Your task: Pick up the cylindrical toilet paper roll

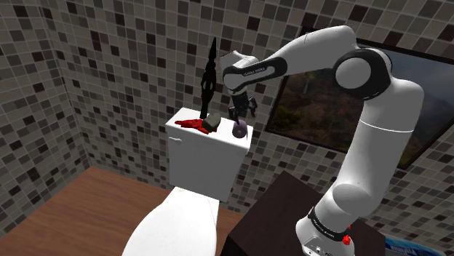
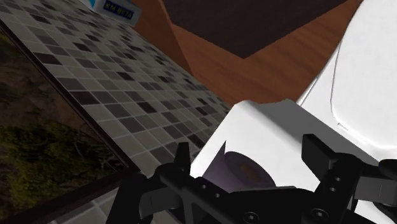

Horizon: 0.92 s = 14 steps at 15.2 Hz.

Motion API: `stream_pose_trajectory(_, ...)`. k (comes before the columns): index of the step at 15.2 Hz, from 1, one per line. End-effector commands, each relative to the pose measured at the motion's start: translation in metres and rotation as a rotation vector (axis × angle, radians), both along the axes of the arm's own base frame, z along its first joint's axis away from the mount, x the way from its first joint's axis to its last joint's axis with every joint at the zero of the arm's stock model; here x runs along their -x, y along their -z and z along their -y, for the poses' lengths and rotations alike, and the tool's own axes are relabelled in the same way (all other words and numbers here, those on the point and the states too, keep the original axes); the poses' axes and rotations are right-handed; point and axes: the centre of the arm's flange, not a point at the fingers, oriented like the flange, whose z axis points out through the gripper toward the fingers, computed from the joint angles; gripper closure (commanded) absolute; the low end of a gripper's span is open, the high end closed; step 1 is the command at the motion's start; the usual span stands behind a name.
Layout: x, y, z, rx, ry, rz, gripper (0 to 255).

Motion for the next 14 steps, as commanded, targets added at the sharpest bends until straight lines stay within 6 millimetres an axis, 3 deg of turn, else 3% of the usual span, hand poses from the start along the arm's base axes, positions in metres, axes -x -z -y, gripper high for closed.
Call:
stream_pose_trajectory(1, -0.016, 0.02, 0.014, 0.024, 0.025, -0.024, 0)
stream_pose_trajectory(6, -0.055, 0.069, 0.052, 0.08, 0.087, -0.083, 0)
stream_pose_trajectory(14, -0.056, 0.11, 0.053, 0.081, 0.089, -0.084, 0)
